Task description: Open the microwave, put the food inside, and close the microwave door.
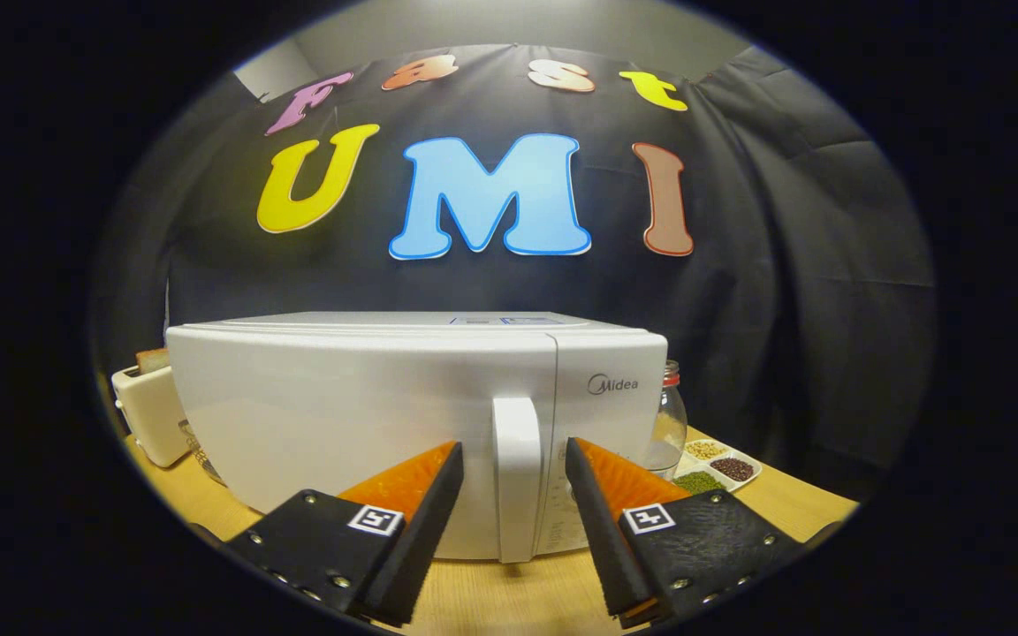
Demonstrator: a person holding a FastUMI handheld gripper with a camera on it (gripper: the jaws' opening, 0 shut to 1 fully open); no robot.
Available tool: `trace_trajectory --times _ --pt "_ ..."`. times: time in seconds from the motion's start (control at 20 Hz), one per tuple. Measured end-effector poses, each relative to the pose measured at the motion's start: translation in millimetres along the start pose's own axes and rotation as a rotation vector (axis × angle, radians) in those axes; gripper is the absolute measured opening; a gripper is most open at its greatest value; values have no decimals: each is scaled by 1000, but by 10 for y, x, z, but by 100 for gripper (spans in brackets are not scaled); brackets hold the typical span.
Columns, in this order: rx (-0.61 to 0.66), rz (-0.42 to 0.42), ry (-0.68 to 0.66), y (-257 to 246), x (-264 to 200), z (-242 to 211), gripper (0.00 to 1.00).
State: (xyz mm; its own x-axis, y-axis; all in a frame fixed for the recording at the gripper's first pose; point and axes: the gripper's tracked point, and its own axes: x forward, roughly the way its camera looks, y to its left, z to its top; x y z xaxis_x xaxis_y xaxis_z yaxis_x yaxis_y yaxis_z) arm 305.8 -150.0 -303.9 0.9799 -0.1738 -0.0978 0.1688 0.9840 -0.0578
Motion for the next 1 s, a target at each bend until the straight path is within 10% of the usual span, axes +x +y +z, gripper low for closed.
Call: trace_trajectory --times 0.4,1.0 --pt "63 59 35 -13 -9 -44 11" --pt "9 53 52 91 -835 -113 7"
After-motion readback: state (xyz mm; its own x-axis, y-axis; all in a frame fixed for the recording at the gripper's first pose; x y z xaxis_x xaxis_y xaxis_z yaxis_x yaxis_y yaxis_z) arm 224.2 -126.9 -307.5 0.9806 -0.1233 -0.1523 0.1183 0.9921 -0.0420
